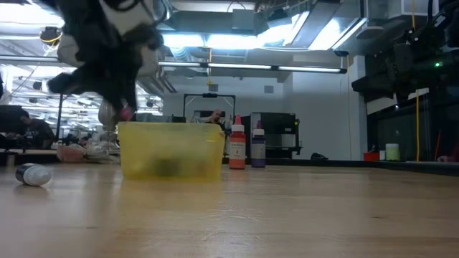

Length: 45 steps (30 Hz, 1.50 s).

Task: Pick & Place food coloring
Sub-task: Put the small red bottle into the yellow bin

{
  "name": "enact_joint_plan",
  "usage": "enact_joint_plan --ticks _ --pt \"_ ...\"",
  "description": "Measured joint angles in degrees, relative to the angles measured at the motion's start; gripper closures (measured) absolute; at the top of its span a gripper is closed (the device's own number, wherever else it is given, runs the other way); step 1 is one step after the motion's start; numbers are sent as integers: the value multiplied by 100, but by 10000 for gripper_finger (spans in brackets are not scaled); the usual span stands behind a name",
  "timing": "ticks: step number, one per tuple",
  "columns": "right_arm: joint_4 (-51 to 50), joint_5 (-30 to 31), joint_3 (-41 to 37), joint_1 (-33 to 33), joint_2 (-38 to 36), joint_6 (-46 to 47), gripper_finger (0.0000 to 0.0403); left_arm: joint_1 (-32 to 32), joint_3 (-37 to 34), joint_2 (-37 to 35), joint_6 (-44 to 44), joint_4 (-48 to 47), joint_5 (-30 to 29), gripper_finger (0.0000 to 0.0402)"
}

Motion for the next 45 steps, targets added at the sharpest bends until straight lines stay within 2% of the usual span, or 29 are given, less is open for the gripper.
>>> enact_joint_plan --ticks 7,13,23,30,45 --pt "0 -2 0 0 1 -6 297 -311 604 22 1096 -10 -800 349" --pt "0 -2 0 0 0 -4 297 -377 815 390 2324 62 -1272 349" --pt "0 -2 0 0 0 -5 297 -357 858 1378 4221 1640 -1639 349" --pt "0 -2 0 0 0 1 297 -276 858 1934 4362 2443 -1771 349" --pt "1 -1 1 0 0 1 297 -305 803 2516 4229 2581 -2147 349"
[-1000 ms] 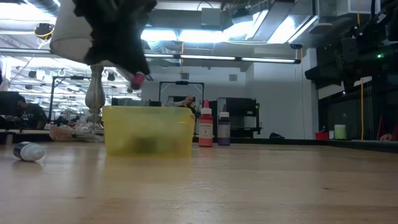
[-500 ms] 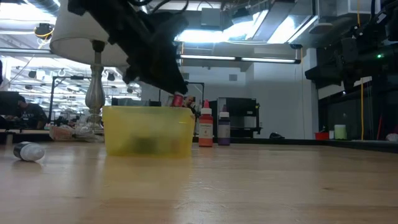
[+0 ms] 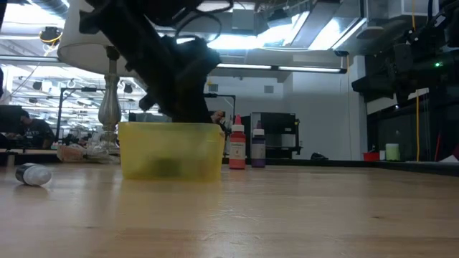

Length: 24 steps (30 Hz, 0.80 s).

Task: Pick & Place food coloring
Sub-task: Put the small red bottle into the yellow bin

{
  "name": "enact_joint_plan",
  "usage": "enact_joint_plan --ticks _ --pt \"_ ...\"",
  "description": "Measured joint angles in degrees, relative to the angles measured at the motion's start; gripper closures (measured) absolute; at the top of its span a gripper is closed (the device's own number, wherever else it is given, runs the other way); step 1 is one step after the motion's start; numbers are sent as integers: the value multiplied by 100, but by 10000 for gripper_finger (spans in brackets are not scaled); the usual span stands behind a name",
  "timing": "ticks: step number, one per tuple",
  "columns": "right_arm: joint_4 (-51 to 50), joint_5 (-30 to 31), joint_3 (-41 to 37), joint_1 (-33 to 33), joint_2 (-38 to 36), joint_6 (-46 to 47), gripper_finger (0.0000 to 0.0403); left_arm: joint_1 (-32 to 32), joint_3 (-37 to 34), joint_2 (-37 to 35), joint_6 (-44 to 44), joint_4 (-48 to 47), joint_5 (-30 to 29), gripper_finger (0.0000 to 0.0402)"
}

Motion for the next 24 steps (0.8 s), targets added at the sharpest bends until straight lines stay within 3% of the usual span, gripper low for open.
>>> enact_joint_plan --ticks 15,24 --pt "-1 -1 1 2 2 0 297 -149 -199 155 -333 81 -343 349" --pt "-1 -1 1 2 1 -1 297 -147 -214 367 15 312 -234 349"
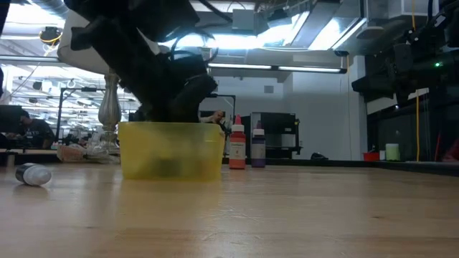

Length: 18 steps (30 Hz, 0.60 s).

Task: Pick & Place food coloring
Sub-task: Put the small red bottle into the yellow bin

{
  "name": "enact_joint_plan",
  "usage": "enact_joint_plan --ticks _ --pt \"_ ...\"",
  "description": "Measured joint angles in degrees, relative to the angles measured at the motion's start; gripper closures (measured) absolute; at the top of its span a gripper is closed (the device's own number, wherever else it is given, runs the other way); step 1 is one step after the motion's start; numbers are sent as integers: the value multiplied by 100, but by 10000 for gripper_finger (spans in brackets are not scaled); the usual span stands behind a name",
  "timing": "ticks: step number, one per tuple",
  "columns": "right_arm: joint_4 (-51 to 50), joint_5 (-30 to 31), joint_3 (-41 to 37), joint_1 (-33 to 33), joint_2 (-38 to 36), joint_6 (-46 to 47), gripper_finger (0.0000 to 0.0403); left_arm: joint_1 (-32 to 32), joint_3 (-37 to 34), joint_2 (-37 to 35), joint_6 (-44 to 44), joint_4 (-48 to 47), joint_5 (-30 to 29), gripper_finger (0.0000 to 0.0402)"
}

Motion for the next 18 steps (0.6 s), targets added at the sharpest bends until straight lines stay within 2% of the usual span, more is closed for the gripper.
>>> enact_joint_plan --ticks 4,10,18 --pt "0 0 0 0 1 -4 297 0 12 111 108 143 210 349" --pt "2 0 0 0 0 -3 297 4 12 136 122 187 220 348" --pt "0 0 0 0 -1 -1 297 13 12 134 144 185 317 302"
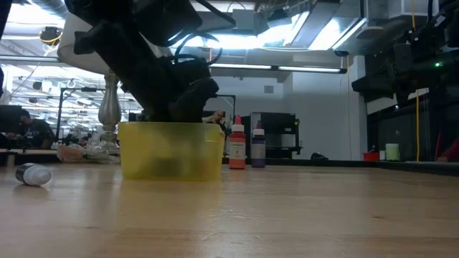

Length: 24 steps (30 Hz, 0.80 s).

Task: Pick & Place food coloring
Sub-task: Put the small red bottle into the yellow bin, then put the small purple bottle into the yellow bin

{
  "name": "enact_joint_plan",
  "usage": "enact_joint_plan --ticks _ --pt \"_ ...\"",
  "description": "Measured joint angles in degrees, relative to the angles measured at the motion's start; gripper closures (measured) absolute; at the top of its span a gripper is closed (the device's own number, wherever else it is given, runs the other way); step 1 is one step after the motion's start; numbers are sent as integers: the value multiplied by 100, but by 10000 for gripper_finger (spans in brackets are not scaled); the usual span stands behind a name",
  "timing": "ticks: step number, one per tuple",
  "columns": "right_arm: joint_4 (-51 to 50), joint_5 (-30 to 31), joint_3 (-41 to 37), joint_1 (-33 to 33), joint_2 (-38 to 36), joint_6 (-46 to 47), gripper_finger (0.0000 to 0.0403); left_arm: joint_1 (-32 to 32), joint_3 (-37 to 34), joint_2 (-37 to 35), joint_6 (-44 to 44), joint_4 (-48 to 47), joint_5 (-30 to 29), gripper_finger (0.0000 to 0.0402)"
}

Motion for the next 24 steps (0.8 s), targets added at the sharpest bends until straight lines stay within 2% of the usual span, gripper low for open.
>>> enact_joint_plan --ticks 13,24 --pt "0 0 0 0 -1 -1 297 45 202 -14 73 -98 79 228" --pt "0 0 0 -2 0 1 297 160 319 -513 502 -528 70 204"
